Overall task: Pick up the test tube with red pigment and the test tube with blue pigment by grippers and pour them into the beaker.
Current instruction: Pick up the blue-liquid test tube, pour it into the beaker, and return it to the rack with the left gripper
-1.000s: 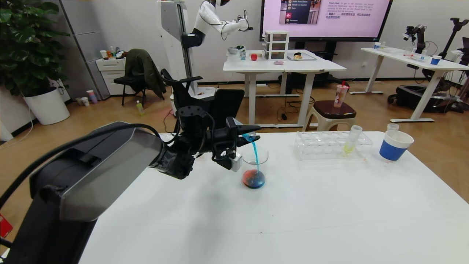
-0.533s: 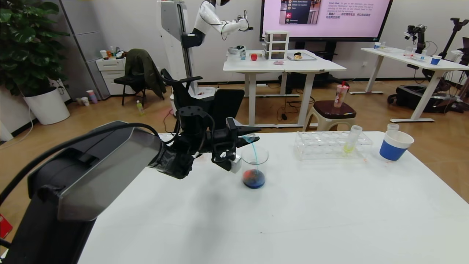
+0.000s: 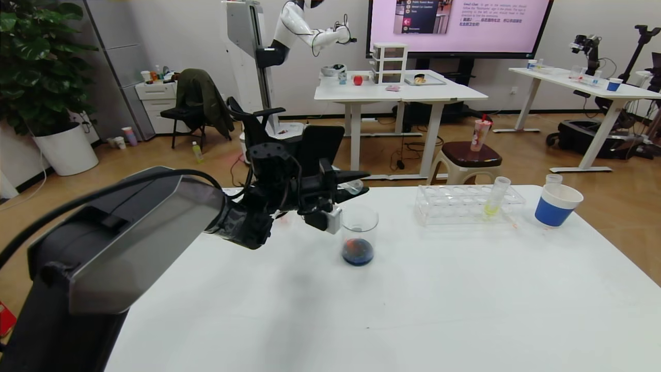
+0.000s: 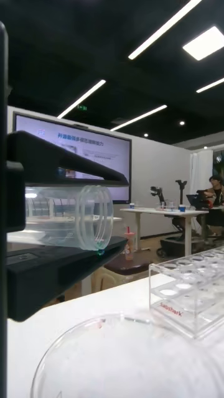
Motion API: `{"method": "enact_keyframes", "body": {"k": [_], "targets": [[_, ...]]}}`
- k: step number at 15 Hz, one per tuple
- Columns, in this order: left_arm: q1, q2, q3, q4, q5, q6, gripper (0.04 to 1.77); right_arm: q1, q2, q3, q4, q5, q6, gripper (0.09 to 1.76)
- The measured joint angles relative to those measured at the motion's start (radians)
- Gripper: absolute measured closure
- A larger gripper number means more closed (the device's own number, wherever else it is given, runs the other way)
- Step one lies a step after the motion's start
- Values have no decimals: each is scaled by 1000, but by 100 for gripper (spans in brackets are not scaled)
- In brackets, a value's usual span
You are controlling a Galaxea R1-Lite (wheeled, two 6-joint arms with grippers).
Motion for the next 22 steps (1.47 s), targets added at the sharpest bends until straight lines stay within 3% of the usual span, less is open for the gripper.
{"method": "enact_keyframes", "body": {"k": [3,4,5,7,9,11,13,15,17,20,22], "targets": [[-3,-36,17,-86,129,-242,128,0,0,0,0,0,0,11],[-8,-47,44,-179,230,-385,128,0,0,0,0,0,0,11],[-23,-57,77,-273,394,-549,128,0,0,0,0,0,0,11],[-73,-76,127,-352,698,-805,128,0,0,0,0,0,0,11],[-112,-103,143,-345,896,-990,128,0,0,0,0,0,0,11],[-127,-134,127,-266,1076,-1149,128,0,0,0,0,0,0,11],[-137,-178,111,-124,1196,-1315,128,0,0,0,0,0,0,11],[-132,-241,115,3,1245,-1477,128,0,0,0,0,0,0,11],[-109,-308,170,61,1228,-1556,128,0,0,0,0,0,0,11],[-30,-408,332,53,1123,-1581,128,0,0,0,0,0,0,11],[68,-458,416,-26,1044,-1585,128,0,0,0,0,0,0,11]]}}
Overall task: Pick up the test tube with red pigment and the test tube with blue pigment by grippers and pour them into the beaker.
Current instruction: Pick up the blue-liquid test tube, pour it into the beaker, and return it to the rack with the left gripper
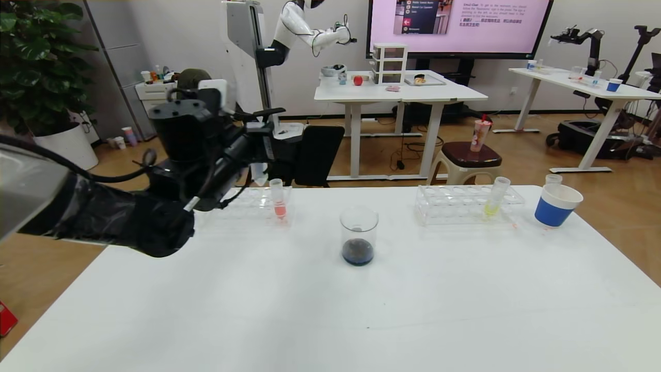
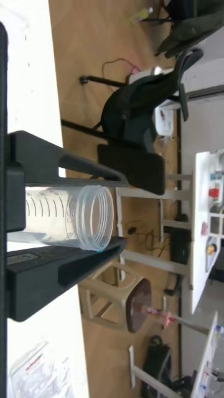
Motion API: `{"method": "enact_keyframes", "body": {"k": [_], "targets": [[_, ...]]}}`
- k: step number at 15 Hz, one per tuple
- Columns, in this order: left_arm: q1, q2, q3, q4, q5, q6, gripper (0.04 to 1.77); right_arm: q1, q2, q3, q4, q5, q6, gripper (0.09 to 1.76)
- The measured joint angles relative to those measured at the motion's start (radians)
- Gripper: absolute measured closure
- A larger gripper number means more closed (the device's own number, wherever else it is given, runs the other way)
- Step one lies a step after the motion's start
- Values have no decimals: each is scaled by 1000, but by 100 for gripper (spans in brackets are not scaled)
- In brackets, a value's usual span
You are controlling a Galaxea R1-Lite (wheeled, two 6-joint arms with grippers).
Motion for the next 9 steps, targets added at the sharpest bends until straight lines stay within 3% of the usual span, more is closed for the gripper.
{"method": "enact_keyframes", "body": {"k": [2,5,9], "targets": [[120,-27,66,-89,-78,-2,128,0,0,0,0,0,0,11],[299,-27,96,-126,-167,-21,128,0,0,0,0,0,0,11],[461,75,-6,-161,-197,-29,128,0,0,0,0,0,0,11]]}}
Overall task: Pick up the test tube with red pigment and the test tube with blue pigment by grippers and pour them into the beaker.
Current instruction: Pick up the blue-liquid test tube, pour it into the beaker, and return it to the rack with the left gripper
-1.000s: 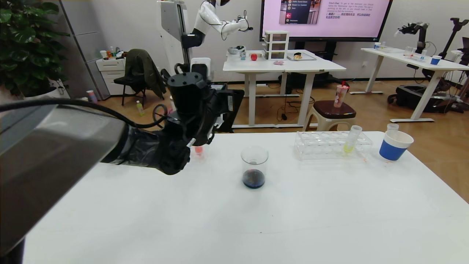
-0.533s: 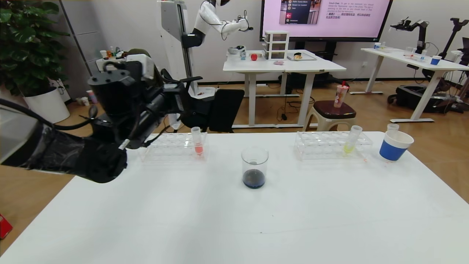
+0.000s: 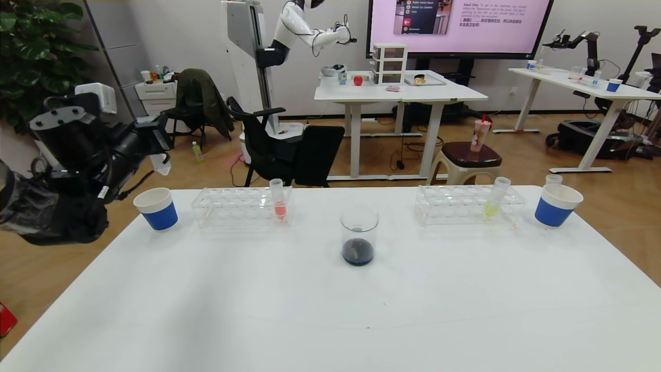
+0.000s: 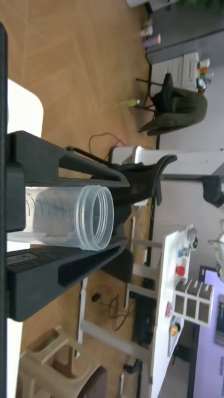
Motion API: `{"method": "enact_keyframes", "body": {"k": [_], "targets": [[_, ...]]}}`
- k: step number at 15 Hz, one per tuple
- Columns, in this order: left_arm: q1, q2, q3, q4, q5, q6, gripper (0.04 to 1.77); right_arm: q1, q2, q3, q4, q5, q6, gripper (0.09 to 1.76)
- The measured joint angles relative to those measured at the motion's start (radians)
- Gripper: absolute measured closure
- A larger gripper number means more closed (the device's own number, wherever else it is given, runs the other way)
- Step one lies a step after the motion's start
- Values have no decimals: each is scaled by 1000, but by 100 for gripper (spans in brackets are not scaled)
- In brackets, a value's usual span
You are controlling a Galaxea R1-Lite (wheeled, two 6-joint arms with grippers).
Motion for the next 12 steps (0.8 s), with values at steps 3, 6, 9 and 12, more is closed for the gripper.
{"method": "enact_keyframes", "body": {"k": [3,6,9,12], "targets": [[59,102,-70,-21,-3,2,128,0,0,0,0,0,0,11],[86,186,-111,-46,0,7,128,0,0,0,0,0,-1,11],[121,264,-156,-59,1,10,128,0,0,0,0,0,0,11],[139,318,-190,-69,1,13,128,0,0,0,0,0,0,11]]}}
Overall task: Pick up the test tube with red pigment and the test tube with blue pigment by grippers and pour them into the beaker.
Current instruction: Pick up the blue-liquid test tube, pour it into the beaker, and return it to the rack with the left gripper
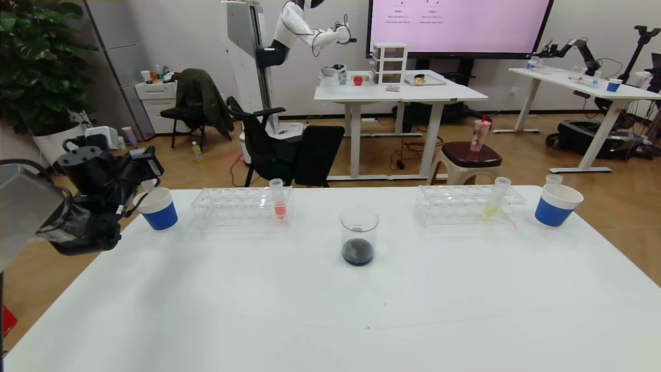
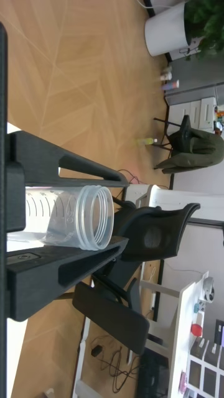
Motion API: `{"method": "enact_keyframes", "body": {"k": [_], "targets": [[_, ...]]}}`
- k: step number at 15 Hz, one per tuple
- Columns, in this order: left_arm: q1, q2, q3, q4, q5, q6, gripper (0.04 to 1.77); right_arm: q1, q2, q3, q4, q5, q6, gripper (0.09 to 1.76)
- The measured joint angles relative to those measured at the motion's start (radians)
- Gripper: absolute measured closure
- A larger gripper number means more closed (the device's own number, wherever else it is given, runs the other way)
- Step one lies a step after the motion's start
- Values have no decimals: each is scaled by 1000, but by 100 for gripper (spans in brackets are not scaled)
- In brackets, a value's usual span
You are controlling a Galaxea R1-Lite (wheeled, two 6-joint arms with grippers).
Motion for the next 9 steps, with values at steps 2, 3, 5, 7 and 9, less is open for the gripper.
{"method": "enact_keyframes", "body": {"k": [2,3,5,7,9], "targets": [[8,32,-20,-13,1,-1,128,0,0,0,0,0,0,11],[11,46,-28,-20,1,-1,128,0,0,0,0,0,0,11],[11,73,-34,-37,1,0,128,0,0,0,0,0,0,11],[12,95,-40,-50,1,1,128,0,0,0,0,0,0,11],[16,114,-42,-55,2,1,128,0,0,0,0,0,0,11]]}}
